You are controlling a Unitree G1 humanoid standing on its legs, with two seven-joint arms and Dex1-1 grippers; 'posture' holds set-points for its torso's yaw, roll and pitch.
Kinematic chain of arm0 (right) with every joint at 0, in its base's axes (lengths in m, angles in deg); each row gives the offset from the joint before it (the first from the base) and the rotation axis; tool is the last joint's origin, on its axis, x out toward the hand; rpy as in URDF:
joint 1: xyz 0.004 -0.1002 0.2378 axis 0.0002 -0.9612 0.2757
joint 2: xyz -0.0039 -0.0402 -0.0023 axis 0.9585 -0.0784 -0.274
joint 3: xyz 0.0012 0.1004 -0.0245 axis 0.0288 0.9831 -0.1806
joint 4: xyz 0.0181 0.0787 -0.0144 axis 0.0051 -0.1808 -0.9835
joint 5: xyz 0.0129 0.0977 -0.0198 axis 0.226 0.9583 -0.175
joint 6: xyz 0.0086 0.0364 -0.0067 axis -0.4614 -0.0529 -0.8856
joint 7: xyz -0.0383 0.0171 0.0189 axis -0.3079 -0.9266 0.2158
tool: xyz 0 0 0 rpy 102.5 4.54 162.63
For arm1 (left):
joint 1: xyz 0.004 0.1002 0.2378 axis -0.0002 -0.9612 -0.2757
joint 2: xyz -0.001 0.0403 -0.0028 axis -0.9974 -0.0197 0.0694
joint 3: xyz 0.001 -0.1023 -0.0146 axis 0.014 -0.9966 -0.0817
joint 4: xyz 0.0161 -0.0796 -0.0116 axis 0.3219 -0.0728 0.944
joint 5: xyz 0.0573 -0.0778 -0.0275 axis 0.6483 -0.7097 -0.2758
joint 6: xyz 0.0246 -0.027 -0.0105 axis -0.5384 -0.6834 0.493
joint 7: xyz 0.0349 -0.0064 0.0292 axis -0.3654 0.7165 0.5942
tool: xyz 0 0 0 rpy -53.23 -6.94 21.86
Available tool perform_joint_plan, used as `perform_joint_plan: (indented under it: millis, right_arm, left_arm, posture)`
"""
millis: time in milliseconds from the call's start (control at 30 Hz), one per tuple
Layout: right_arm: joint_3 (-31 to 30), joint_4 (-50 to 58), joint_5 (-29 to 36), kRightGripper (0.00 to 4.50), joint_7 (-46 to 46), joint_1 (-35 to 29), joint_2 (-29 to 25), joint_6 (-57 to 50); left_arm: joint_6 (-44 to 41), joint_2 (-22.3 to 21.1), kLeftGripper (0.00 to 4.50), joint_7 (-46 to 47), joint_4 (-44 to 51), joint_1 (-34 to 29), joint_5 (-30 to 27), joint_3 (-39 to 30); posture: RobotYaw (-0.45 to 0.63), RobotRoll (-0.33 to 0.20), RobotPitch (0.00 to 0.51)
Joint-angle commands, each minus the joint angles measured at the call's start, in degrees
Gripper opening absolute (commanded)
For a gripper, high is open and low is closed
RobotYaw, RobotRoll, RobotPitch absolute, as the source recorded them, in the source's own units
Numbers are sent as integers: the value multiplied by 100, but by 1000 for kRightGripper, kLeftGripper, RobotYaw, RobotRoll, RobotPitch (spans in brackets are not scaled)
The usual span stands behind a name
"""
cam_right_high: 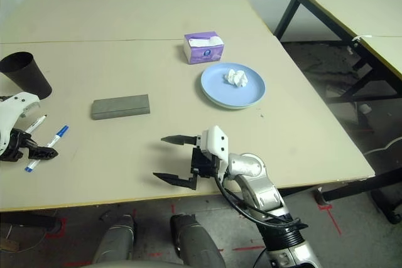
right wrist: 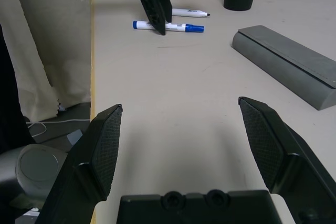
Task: Organize and tidy the items on the table.
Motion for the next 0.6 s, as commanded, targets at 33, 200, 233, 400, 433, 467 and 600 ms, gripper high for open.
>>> perform_joint_plan:
  millis: [33, 200, 233, 400, 433, 467, 600]
  right_arm:
    - [-56, 49, -67, 4500, 46, 54, 13, -24]
    - [-70, 29, -68, 4500, 81, 68, 20, -1]
    - [-69, 8, -69, 4500, 85, 85, 28, 5]
    - [-44, -72, -67, 4500, 94, 148, 44, 17]
    - [-36, -86, -64, 4500, 90, 153, 41, 19]
    - [-25, -100, -60, 4500, 93, 154, 38, 13]
    - [4, -168, -34, 4500, 56, 187, 9, 1]
  left_arm:
    - [-14, 133, 2222, -70, 78, -124, -56, 94]
    - [-25, 186, 579, -67, 39, -65, -35, 74]
    - [-22, 197, 288, -67, 25, -48, -27, 80]
    - [187, 147, 257, -197, -148, 43, 81, 178]
    - [270, 108, 257, -291, -194, 75, 95, 202]
    - [373, 38, 257, -484, -189, 100, 45, 210]
    - [802, -244, 257, -1203, -159, 204, -83, 182]
  posture:
    - [-52, 0, 166]
    - [-45, 0, 158]
    - [-47, 0, 156]
    - [-47, 0, 156]
    - [-43, 0, 158]
    - [-41, 0, 159]
    - [-26, 0, 161]
